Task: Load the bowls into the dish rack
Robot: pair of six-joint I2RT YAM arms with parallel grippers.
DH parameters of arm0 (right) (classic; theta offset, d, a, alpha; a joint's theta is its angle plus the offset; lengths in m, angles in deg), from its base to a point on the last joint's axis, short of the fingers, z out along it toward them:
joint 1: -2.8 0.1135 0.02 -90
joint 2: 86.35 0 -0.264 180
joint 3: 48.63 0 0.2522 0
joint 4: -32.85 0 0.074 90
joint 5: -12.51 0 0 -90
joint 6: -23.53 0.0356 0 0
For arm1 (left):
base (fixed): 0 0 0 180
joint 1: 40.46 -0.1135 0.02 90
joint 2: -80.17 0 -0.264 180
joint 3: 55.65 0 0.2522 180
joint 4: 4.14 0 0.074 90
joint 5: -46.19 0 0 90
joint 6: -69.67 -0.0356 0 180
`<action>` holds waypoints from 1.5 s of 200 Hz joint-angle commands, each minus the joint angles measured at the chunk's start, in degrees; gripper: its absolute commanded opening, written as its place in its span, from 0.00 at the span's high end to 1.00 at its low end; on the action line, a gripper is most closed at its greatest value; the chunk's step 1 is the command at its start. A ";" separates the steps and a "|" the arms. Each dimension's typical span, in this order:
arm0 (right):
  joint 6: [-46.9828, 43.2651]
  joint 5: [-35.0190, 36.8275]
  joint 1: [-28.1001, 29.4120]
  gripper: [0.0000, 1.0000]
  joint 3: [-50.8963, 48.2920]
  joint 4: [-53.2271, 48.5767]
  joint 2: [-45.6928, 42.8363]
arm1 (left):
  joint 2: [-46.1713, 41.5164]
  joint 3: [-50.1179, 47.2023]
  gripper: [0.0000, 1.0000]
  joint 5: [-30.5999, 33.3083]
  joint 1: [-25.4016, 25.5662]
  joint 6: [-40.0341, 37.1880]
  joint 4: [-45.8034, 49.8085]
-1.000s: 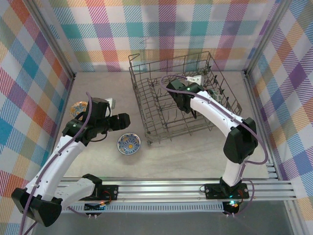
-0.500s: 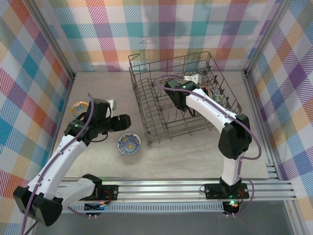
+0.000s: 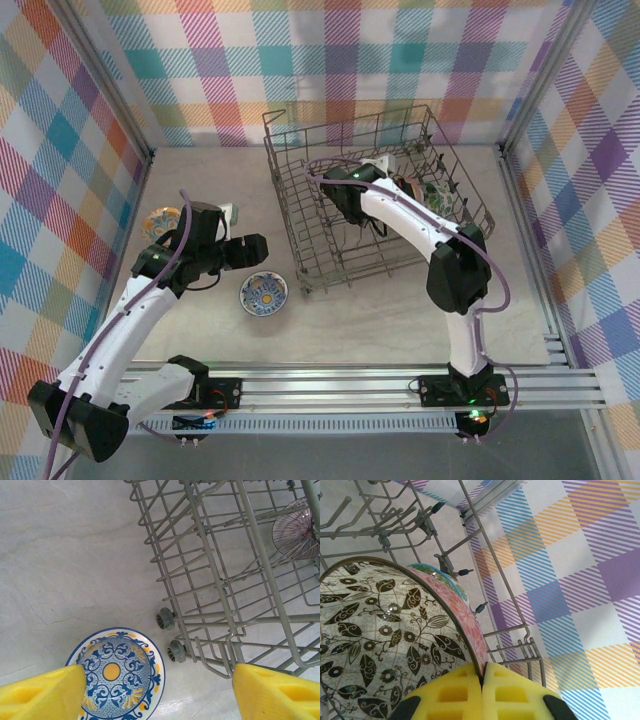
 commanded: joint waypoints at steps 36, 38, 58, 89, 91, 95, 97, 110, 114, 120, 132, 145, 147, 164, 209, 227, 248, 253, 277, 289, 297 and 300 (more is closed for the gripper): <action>11.20 4.81 0.36 1.00 7.95 -15.79 5.32 | -0.47 -0.73 0.22 -1.83 -1.24 -0.63 -1.80; 11.35 4.89 0.48 1.00 8.14 -16.14 5.56 | -0.52 -0.79 0.22 -1.87 -1.24 -0.62 -1.90; 13.06 5.48 0.90 1.00 10.19 -18.67 7.51 | -0.30 -0.75 0.23 -1.98 -1.33 -0.61 -1.94; 12.02 5.48 1.25 1.00 10.98 -18.35 9.30 | -0.31 -0.78 0.22 -2.19 -1.33 -0.60 -2.03; 11.68 5.48 1.29 1.00 11.03 -18.16 9.39 | -0.33 -0.78 0.23 -2.15 -1.33 -0.62 -2.00; 11.33 5.48 1.33 1.00 11.00 -17.80 9.60 | -0.28 -0.78 0.22 -2.13 -1.34 -0.63 -2.02; 11.09 5.48 1.38 1.00 11.01 -17.70 9.65 | -0.32 -0.80 0.22 -2.14 -1.35 -0.58 -1.98; 10.92 5.40 1.52 1.00 11.12 -17.63 10.32 | -0.35 -0.86 0.22 -2.23 -1.33 -0.56 -2.03; 10.94 5.35 1.57 1.00 11.12 -17.68 10.48 | -0.32 -0.86 0.22 -2.30 -1.33 -0.53 -2.03; 10.89 5.34 1.60 1.00 11.08 -17.56 10.76 | -0.35 -0.82 0.22 -2.32 -1.33 -0.50 -2.02; 10.61 5.24 1.75 1.00 11.13 -17.43 11.17 | -0.26 -0.85 0.22 -2.37 -1.41 -0.48 -2.05; 10.31 5.14 1.86 1.00 11.59 -17.46 11.66 | -0.27 -0.84 0.23 -2.47 -1.33 -0.39 -2.07; 10.22 5.13 1.91 1.00 11.69 -17.39 11.74 | -0.27 -0.88 0.23 -2.49 -1.35 -0.39 -2.09; 7.70 4.81 2.13 1.00 11.76 -15.51 12.06 | -0.27 -0.84 0.22 -2.49 -1.40 -0.36 -2.11; 4.85 4.35 2.88 0.99 11.79 -12.88 13.09 | -0.65 -0.92 0.22 -2.54 -1.35 -0.14 -1.94; 3.72 4.12 2.88 0.98 11.41 -12.07 13.37 | -0.69 -0.88 0.22 -2.32 -1.40 -0.38 -1.72; 3.27 4.16 3.01 0.98 11.41 -11.94 13.87 | -0.60 -0.67 0.22 -2.27 -1.39 -0.41 -1.59; 3.22 4.16 3.01 0.98 11.45 -11.92 13.96 | -0.55 -0.69 0.22 -2.23 -1.43 -0.39 -1.64; 2.34 3.57 3.27 0.97 11.35 -11.15 14.54 | -0.44 -0.68 0.22 -2.40 -1.43 -0.37 -1.76; 1.27 3.31 3.40 0.97 11.34 -10.30 14.76 | -0.41 -0.68 0.22 -2.40 -1.42 -0.38 -1.76; 0.29 2.98 3.42 0.97 11.38 -9.42 14.88 | -0.40 -0.64 0.22 -2.40 -1.44 -0.39 -1.68; -0.07 2.83 3.44 0.97 11.37 -9.05 14.93 | -0.38 -0.67 0.22 -2.40 -1.41 -0.37 -1.67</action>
